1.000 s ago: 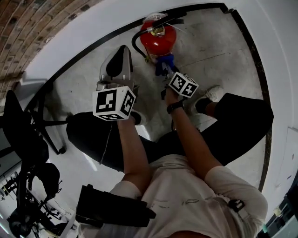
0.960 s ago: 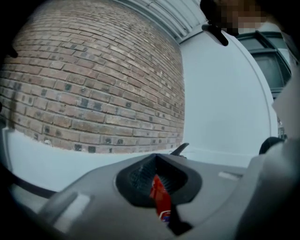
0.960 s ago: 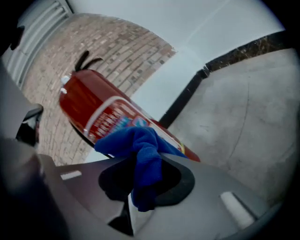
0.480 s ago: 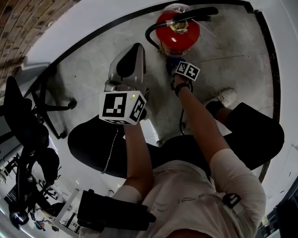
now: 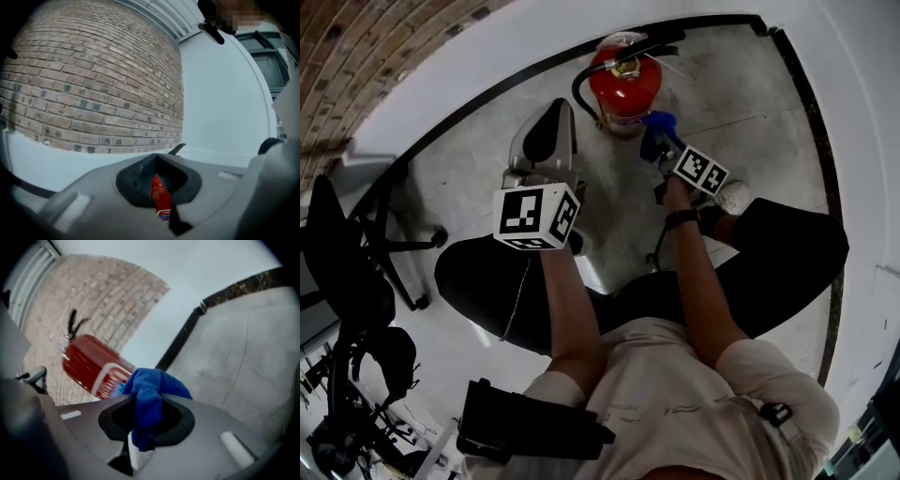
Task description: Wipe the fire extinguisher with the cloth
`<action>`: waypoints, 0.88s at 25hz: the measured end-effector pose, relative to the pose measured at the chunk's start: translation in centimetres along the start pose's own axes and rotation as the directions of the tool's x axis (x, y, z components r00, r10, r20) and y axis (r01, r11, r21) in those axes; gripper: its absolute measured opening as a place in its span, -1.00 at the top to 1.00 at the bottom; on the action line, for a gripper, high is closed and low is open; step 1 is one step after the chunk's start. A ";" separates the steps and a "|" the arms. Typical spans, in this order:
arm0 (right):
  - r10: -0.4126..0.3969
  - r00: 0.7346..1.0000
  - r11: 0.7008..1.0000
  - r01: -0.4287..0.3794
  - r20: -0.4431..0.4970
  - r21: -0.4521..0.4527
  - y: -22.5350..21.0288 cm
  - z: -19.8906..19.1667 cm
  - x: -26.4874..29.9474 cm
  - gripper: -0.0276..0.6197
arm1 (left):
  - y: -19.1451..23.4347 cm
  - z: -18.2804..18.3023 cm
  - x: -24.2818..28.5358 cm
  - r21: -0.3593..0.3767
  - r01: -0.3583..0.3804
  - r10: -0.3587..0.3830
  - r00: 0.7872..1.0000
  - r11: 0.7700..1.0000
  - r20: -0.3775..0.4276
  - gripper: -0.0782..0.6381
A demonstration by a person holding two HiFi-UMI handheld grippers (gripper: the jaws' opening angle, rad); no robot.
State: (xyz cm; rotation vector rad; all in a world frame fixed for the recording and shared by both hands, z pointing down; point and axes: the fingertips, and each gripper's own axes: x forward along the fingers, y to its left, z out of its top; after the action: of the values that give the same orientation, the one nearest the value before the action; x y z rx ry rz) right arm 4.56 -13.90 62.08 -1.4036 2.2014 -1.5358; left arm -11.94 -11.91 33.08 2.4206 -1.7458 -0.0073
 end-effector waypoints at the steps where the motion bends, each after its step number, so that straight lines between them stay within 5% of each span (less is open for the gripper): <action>1: 0.037 0.998 0.999 -0.036 0.045 -0.030 2.5 1.9 -1.9 0.68 | -0.4 0.4 -0.1 -0.002 0.005 -0.005 1.000 1.000 0.009 0.78; 3: 0.126 0.984 0.990 -0.116 0.123 -0.084 7.8 5.2 -5.3 0.67 | -1.2 0.9 -0.2 -0.006 0.018 -0.018 1.000 1.000 0.025 0.78; 6: 0.321 0.922 0.943 -0.290 0.219 -0.162 16.1 9.6 -7.6 0.67 | -2.5 0.9 -0.2 -0.006 0.030 -0.030 0.999 1.000 0.031 0.78; 8: 0.416 0.879 0.906 -0.377 0.234 -0.194 19.9 10.8 -7.7 0.68 | -3.4 0.8 -0.4 -0.003 0.037 -0.037 0.999 0.999 0.028 0.78; 10: 0.450 0.865 0.890 -0.412 0.222 -0.196 21.4 10.5 -6.8 0.70 | -4.0 0.9 -0.5 0.001 0.041 -0.041 0.999 0.999 0.032 0.78; 14: 0.404 0.880 0.905 -0.346 0.248 -0.247 19.3 8.5 -5.1 0.70 | -3.8 0.7 -1.1 0.023 0.016 -0.016 1.000 1.000 0.022 0.78; 16: 0.313 0.912 0.939 -0.255 0.266 -0.229 16.1 7.0 -4.7 0.70 | -3.4 0.1 -1.3 0.027 -0.002 0.002 1.000 1.000 0.006 0.78; 19: 0.163 0.973 0.985 -0.152 0.163 -0.080 8.6 1.1 -1.1 0.70 | -2.8 -1.4 -1.9 0.020 -0.025 0.025 0.999 1.000 -0.030 0.78; 22: 0.089 0.996 0.994 -0.087 0.031 -0.059 2.1 -4.5 4.1 0.69 | -2.4 -2.6 -2.1 0.011 -0.038 0.039 0.998 0.999 -0.054 0.78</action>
State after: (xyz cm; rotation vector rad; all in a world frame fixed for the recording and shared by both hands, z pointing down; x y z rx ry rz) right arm -1.53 -13.66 64.13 -1.3187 2.2726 -1.4205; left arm -10.10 -8.85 35.12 2.3703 -1.7726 0.0708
